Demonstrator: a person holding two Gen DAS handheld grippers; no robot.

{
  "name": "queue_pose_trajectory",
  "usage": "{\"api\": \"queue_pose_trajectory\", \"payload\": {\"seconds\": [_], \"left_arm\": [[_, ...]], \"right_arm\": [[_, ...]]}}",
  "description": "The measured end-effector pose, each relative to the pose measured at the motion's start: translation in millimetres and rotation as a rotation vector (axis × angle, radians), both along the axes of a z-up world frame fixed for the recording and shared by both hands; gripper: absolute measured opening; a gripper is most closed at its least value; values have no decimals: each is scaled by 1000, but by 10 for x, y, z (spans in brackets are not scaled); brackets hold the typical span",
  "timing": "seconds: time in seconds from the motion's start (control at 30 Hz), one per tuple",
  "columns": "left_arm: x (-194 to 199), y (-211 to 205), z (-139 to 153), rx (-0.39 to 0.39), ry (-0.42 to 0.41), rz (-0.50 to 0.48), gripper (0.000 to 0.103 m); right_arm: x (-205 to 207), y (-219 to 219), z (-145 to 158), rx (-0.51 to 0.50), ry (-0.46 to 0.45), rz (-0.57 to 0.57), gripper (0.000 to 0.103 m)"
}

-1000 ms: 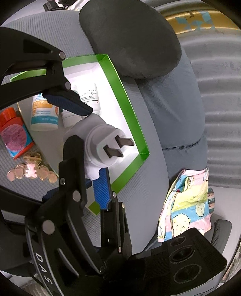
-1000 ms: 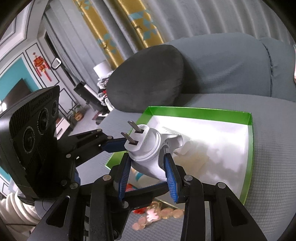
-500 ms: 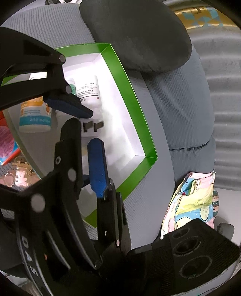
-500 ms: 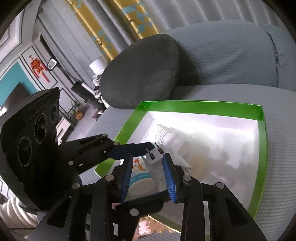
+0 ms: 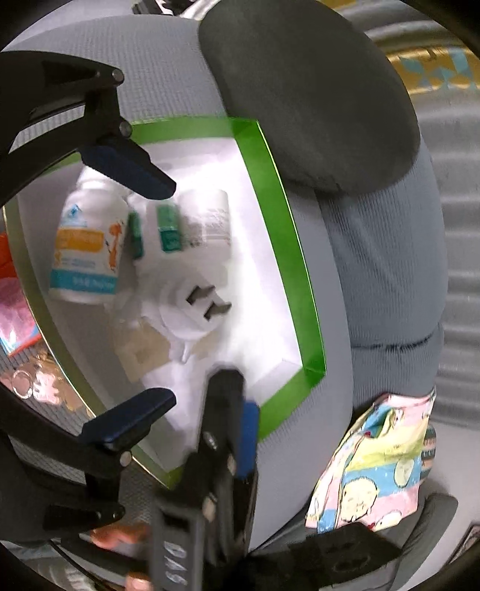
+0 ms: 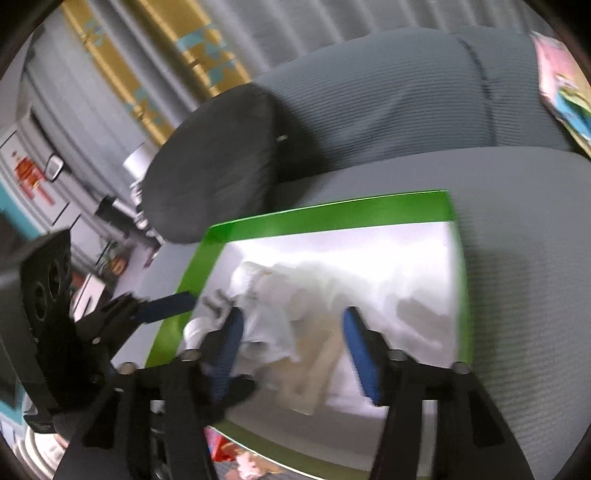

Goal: Organize rigid objects
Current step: 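Lower the white plug adapter into the green box and open the right tool, then withdraw the right tool and move it to the pink translucent bead chain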

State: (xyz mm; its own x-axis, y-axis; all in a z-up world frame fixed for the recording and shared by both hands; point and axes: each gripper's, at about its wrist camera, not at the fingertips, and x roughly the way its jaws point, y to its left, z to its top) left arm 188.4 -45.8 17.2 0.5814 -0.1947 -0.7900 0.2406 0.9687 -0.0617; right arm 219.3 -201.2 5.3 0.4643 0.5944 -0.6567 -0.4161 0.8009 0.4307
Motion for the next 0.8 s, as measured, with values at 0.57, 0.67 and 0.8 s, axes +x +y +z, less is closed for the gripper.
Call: {"api": "queue_pose_trajectory", "payload": {"seconds": [0.57,0.67,0.8], "left_arm": [[-560,146,224,-21,-56,107,102],[-738,157,281,-38,-74,121,102],[-969,223,285,-78,-59,169,102]], "right_arm": [[-735,-220,301,-120,-124,-35,77],[-923,-240,314,-117,-125,-16,77],[-1125,-261,290,-114,-102,-5,80]]}}
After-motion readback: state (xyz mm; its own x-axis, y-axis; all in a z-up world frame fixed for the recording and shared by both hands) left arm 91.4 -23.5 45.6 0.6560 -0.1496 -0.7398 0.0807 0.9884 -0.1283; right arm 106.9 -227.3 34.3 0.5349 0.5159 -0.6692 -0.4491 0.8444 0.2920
